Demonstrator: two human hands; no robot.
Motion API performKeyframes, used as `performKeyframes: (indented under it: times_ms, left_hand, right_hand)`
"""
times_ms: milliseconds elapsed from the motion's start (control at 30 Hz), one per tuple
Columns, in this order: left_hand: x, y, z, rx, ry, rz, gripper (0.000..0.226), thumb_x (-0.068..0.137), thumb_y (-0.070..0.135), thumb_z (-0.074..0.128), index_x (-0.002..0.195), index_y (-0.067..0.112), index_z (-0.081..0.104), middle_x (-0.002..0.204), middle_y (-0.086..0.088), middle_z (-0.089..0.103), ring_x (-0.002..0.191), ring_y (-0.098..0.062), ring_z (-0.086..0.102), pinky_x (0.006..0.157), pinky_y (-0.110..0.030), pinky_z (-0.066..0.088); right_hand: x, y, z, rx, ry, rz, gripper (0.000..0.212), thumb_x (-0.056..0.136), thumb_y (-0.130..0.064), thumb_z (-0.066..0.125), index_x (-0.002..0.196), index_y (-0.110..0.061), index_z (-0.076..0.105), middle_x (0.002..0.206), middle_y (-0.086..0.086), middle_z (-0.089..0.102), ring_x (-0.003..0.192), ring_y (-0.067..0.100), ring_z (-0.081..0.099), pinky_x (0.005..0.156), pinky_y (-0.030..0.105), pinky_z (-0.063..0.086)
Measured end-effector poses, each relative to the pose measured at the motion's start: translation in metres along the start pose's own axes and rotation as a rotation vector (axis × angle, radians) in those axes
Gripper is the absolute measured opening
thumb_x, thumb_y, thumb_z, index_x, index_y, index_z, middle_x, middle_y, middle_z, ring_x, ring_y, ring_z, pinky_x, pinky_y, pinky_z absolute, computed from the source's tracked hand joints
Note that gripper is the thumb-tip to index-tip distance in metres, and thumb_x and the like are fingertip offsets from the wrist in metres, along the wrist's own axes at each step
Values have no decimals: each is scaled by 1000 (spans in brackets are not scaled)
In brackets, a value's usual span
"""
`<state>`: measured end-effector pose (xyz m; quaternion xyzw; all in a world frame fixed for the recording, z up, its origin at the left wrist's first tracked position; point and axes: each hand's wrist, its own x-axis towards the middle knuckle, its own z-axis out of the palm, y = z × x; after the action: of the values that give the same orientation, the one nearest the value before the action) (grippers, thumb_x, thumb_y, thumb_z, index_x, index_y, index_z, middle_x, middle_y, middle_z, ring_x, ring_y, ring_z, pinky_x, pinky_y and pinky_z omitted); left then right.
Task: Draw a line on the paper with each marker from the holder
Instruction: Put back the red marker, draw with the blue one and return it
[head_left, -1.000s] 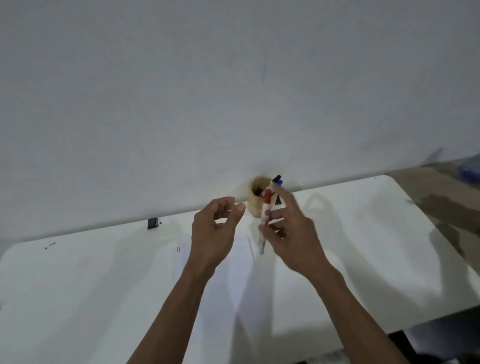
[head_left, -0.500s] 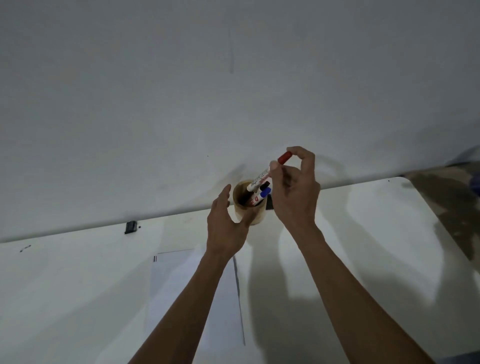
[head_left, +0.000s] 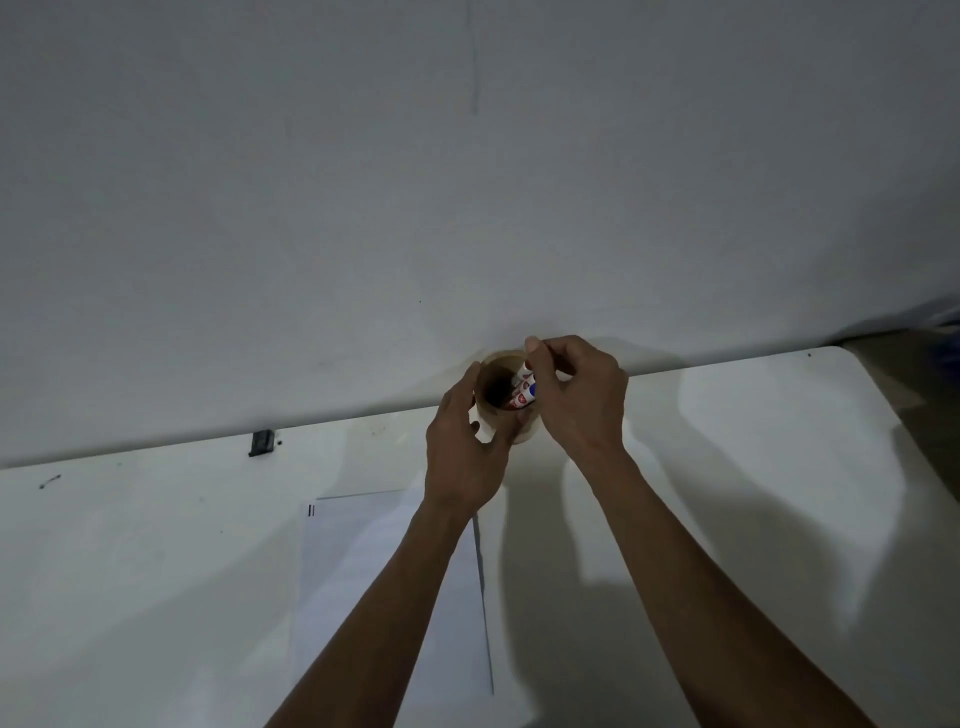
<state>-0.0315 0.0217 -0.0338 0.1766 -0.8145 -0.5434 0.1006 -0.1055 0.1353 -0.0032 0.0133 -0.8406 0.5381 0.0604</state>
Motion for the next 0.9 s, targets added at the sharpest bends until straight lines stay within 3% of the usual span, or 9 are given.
performKeyframes:
  times_ms: [133, 200, 267, 400, 600, 767, 900]
  left_hand:
    - [0, 4, -1, -33, 1, 20, 66, 87, 21, 77, 134, 50, 42, 133, 20, 56, 122, -2, 54, 89, -7, 50]
    - [0, 5, -1, -62, 3, 21, 65, 87, 19, 78, 133, 47, 42, 131, 18, 55, 121, -2, 53, 89, -4, 49]
    - [0, 3, 0, -84, -1, 23, 63, 87, 19, 78, 137, 39, 45, 132, 15, 57, 123, -5, 54, 91, -4, 49]
    - [2, -3, 0, -80, -1, 40, 67, 87, 21, 78, 146, 22, 47, 141, 3, 59, 128, -12, 56, 95, -11, 52]
    - [1, -2, 0, -98, -2, 70, 62, 87, 22, 77, 143, 27, 50, 137, 9, 60, 127, -11, 57, 94, -12, 52]
    - [2, -2, 0, -107, -11, 40, 65, 87, 21, 77, 145, 22, 48, 139, 7, 59, 127, -11, 56, 94, -11, 52]
    - [3, -1, -1, -110, -33, 32, 67, 87, 20, 78, 146, 18, 47, 139, 2, 59, 124, -13, 57, 86, -5, 50]
  right_hand:
    - [-2, -6, -4, 31, 8, 48, 23, 98, -30, 66, 97, -9, 77, 92, 0, 78, 84, 6, 68, 73, -2, 43]
    - [-6, -9, -11, 80, 29, 110, 24, 96, -32, 69, 107, -11, 74, 100, -2, 76, 87, 2, 67, 72, -3, 43]
    - [-14, -7, -16, 122, 49, 150, 27, 91, -34, 75, 107, -13, 71, 103, -4, 74, 90, 0, 68, 70, 0, 46]
    - [-28, 0, -15, 117, 51, 172, 28, 80, -29, 87, 91, -12, 68, 93, 1, 75, 89, 11, 72, 67, 1, 46]
    - [-30, 5, -10, 65, 70, 160, 26, 80, -24, 86, 91, -3, 75, 88, 6, 76, 85, 17, 72, 69, -2, 42]
    - [-29, -12, -23, 105, 147, 119, 17, 83, -28, 84, 86, -14, 75, 81, -6, 74, 80, 3, 70, 79, 14, 53]
    - [-27, -33, -44, 243, 248, 119, 17, 85, -31, 82, 87, -15, 74, 80, -4, 76, 81, 10, 73, 80, 24, 57]
